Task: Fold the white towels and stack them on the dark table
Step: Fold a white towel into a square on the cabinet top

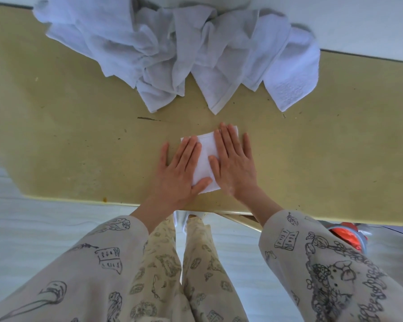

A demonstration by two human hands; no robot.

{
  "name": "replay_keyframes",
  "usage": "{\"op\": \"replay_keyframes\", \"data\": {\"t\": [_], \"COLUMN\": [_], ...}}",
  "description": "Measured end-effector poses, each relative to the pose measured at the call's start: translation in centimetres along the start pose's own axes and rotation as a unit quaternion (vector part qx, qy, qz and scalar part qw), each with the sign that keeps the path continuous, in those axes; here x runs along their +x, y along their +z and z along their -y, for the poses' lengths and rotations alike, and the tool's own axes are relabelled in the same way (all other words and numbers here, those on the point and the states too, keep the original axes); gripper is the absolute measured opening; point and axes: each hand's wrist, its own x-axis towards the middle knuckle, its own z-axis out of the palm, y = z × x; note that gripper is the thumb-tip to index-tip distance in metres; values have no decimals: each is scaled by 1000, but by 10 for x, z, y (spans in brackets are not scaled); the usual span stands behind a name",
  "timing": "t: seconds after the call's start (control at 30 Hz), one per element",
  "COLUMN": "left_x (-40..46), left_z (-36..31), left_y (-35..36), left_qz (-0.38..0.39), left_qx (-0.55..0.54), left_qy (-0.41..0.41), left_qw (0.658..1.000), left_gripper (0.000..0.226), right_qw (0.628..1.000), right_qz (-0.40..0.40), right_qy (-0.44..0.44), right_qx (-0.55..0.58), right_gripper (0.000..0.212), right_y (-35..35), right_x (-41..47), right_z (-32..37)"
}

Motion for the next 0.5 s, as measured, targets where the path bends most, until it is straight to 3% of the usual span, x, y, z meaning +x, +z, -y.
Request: {"op": "replay_keyframes", "data": {"t": [0.23,0.3,0.33,0.4,0.47,0.5], "left_x": [1,-1,-1,-3,-13,-20], "left_z": [-1,-2,-3,-5,-6,-7], "left_y": [-6,-12,-16,-24,-32,-34], "left_qz": [50,51,45,14,-27,-39], "left_qx": [-13,-32,-50,-87,-134,-160], "left_qy": [-9,-9,-15,-51,-116,-151], "left_qw": [999,998,998,995,984,975], "left_gripper": [84,85,86,83,78,74], "right_qw": [995,995,993,982,939,912], "right_qz": [97,102,92,-9,-115,-125], "right_qy": [-11,-8,7,66,191,262], "right_qx": [-10,23,67,174,260,291], "right_gripper": [72,65,59,55,47,42], "right_y": [-15,-25,-31,-41,-47,-48], "right_x": [3,1,1,-6,-13,-14], "right_z": [-1,0,1,6,10,11]}}
